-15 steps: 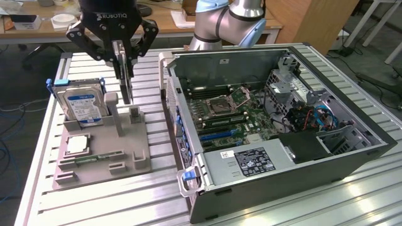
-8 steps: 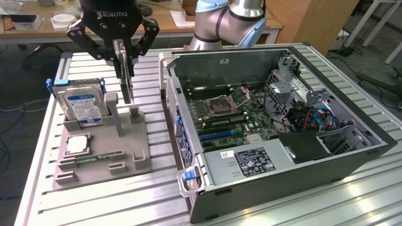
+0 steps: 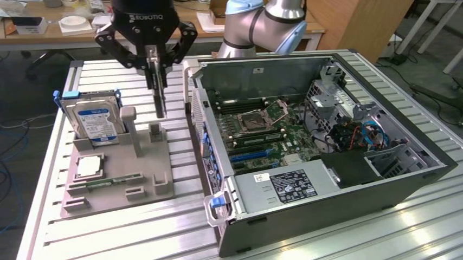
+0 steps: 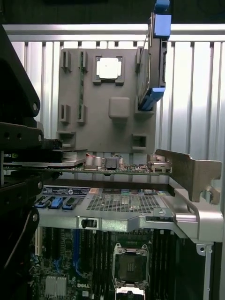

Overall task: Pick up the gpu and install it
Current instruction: 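Pick up the gpu and move the gpu toward the slot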

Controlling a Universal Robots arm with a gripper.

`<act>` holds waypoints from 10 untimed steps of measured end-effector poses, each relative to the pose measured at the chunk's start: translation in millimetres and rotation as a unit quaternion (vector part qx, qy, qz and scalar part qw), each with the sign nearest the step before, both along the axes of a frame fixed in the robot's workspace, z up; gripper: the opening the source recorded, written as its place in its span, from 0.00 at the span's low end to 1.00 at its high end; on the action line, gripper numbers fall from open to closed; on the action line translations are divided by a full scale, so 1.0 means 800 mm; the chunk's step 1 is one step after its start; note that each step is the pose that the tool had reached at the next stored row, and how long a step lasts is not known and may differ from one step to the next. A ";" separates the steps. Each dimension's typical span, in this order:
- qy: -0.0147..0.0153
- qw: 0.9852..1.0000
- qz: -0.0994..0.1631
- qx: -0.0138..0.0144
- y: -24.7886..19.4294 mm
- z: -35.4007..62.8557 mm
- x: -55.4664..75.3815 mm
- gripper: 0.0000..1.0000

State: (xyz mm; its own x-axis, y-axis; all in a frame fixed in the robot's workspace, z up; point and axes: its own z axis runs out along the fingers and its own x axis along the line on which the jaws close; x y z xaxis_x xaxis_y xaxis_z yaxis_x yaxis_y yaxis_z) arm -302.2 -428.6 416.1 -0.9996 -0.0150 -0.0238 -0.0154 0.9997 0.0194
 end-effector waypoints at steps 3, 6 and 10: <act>0.000 1.000 0.000 0.000 0.0000 0.000 0.011 0.27; 0.000 1.000 -0.001 0.000 0.0000 0.000 0.021 0.27; 0.000 1.000 -0.001 0.000 0.0000 -0.001 0.036 0.27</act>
State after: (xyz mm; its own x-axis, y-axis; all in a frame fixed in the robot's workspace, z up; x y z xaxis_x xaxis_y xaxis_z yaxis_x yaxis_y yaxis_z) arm -273.8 -428.6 415.5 -0.9996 -0.0127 -0.0237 -0.0132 0.9997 0.0194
